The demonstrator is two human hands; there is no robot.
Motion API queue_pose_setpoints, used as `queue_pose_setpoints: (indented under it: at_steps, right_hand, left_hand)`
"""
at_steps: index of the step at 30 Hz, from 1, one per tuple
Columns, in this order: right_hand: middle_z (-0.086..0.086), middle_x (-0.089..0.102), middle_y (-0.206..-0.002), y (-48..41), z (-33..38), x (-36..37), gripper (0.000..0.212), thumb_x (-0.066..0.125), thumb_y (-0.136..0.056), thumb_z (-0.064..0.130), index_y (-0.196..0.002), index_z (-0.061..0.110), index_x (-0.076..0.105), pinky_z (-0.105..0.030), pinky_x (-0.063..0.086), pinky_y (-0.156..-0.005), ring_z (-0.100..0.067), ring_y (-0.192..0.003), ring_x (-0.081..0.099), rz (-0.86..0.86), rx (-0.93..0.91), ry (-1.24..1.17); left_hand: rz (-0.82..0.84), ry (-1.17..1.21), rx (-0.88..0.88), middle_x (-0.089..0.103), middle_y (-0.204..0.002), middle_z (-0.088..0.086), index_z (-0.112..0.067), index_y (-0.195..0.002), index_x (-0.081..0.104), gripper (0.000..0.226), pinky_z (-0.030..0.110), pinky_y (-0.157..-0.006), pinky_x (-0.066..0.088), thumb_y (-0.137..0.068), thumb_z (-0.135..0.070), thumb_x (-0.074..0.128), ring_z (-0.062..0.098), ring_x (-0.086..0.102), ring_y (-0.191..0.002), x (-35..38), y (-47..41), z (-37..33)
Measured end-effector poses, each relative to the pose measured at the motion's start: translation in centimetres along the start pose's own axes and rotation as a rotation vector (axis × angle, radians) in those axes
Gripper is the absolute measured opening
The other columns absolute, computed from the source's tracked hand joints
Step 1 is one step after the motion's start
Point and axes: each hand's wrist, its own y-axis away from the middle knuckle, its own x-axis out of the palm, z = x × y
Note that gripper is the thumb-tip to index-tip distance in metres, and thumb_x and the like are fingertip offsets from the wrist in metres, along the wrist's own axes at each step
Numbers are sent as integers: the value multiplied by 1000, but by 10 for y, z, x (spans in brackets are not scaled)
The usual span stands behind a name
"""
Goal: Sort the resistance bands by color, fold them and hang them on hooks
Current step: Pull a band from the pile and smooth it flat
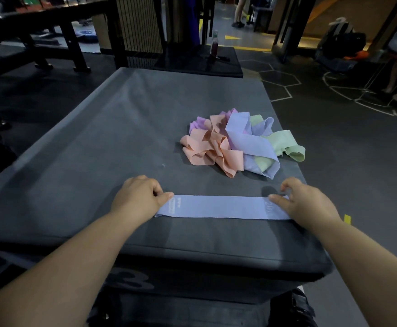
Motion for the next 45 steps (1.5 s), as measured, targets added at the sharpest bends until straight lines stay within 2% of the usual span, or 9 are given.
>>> queue_pose_setpoints:
  at_steps: [6, 10, 13, 17, 22, 29, 34, 39, 45]
  right_hand:
    - [-3, 60, -108, 5, 7, 5, 41, 60, -90, 48, -120, 21, 56, -38, 46, -82, -28, -102, 55, -158, -122, 142]
    - [-4, 58, -133, 18, 37, 13, 54, 41, -91, 53, -129, 19, 60, -42, 38, -104, -29, -131, 46, -110, -405, 92]
    - [5, 20, -162, 31, 59, 25, 87, 4, -79, 69, -151, 29, 33, -34, 9, -121, -17, -151, 8, 162, -547, 166]
    - [13, -11, -162, 37, 58, 35, 100, -15, -68, 82, -155, 34, -3, -31, -15, -116, -6, -147, -19, 282, -540, 237]
    - [20, -16, -158, 34, 46, 37, 118, -33, -53, 85, -155, 32, -6, -32, -16, -117, 3, -139, -23, 262, -500, 246]
    - [21, -18, -155, 31, 30, 31, 122, -31, -51, 89, -155, 30, -6, -26, -16, -116, 2, -141, -22, 277, -435, 198]
    - [17, -11, -159, 31, 30, 22, 85, 2, -82, 71, -156, 29, 0, -21, -15, -113, 1, -145, -15, 306, -429, 177]
    - [8, 29, -157, 18, 19, 7, 48, 39, -102, 38, -149, 26, 38, -26, 19, -116, -14, -144, 25, 176, -351, 157]
    - [5, 47, -141, 8, 6, -11, 55, 54, -87, 24, -142, 28, 47, -34, 35, -109, -20, -132, 40, 198, -231, 196]
  left_hand:
    - [-35, -25, 62, 53, -124, -5, -24, -128, 50, 45, 35, -96, 37, -88, -41, 64, 22, 40, -122, 5, 9, -14]
    - [15, -115, 374, 41, -148, -11, -30, -141, 45, 54, 33, -110, 24, -93, -48, 26, 15, 27, -142, 15, 19, -34]
    - [208, -213, 545, 10, -161, -16, -33, -154, 17, 77, 29, -118, -4, -83, -59, -1, 9, -1, -149, 24, 25, -46]
    - [366, -328, 496, -14, -161, -15, -32, -154, -7, 62, 35, -120, -12, -102, -53, 19, 8, -19, -147, 32, 28, -47]
    - [404, -329, 448, -18, -159, -16, -31, -153, -12, 62, 35, -119, -14, -102, -53, 16, 6, -22, -145, 29, 28, -43]
    - [419, -274, 385, -19, -159, -15, -29, -153, -11, 63, 32, -118, -15, -102, -53, 16, 6, -21, -146, 25, 26, -38]
    - [413, -208, 376, -11, -161, -14, -29, -155, -5, 61, 30, -119, -11, -103, -49, 21, 8, -15, -148, 23, 24, -36]
    - [275, -3, 318, 26, -158, -9, -28, -151, 29, 49, 30, -119, 15, -103, -34, 39, 12, 16, -147, 13, 12, -25]
    - [221, -234, 127, 48, -131, -14, -42, -130, 51, 46, 36, -102, 30, -86, -30, 56, 15, 40, -127, -15, 3, -18]
